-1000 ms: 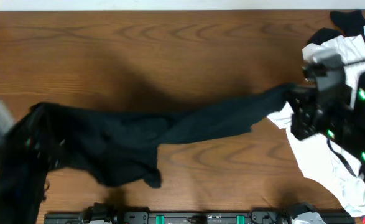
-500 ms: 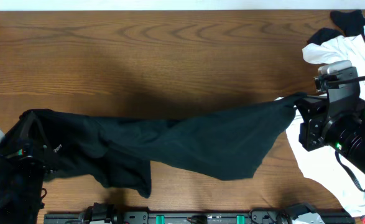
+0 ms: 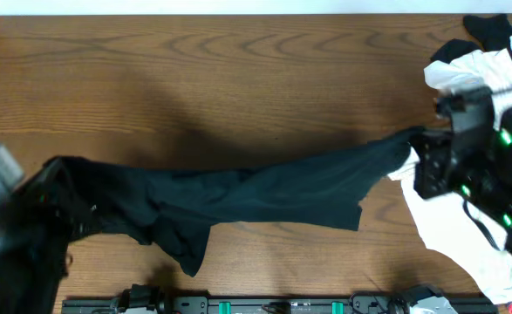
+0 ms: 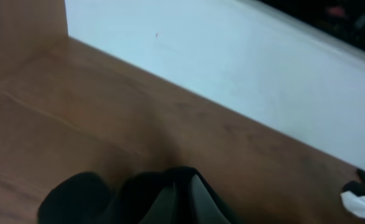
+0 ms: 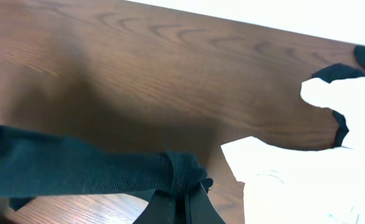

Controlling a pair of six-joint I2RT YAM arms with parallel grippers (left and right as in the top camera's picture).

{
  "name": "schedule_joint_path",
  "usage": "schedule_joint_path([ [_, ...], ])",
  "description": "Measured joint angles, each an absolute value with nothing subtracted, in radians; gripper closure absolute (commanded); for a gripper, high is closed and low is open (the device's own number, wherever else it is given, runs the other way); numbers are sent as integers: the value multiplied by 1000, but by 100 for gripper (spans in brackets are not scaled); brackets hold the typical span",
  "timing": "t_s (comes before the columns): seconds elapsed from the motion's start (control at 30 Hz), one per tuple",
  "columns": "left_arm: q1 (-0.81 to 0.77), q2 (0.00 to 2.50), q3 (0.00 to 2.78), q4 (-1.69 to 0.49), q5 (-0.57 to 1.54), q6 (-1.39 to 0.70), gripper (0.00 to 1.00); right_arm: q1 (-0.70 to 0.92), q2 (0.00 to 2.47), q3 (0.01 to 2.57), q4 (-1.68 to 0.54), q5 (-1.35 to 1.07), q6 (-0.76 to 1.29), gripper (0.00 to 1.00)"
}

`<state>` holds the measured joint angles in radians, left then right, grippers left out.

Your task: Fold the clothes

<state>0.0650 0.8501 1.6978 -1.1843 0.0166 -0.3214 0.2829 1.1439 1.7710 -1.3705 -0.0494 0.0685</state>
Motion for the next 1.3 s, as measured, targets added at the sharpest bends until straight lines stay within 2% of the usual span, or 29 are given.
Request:
schedule_joint_path([
  [0.2,64,1101,1700,-1118,74,-321,94,279,1386,1773,-1286,-48,64,99],
  [0.4,65,1499,1736,-837,191,-312,94,220,1699,1782,-968,-61,72,99],
  [0.57,72,1819,1965,-788,317,-297,94,144,1887,1954,-862,-64,108,99],
  [0.67,86,1898,2140,-829,349,-280,94,121,1906,2101,-870,-58,123,99],
  [0.83,126,1860,2392,-953,371,-251,94,115,1865,2364,-1006,-52,130,99],
  [0.97,134,1757,2463,-1170,379,-209,94,115,1803,2424,-1222,-50,132,99],
  [1.13,102,1748,2426,-1462,345,-151,94,115,1815,2343,-1460,-44,133,99],
  [1.3,97,1865,2202,-1538,278,-126,94,115,1869,2078,-1522,-44,112,99],
])
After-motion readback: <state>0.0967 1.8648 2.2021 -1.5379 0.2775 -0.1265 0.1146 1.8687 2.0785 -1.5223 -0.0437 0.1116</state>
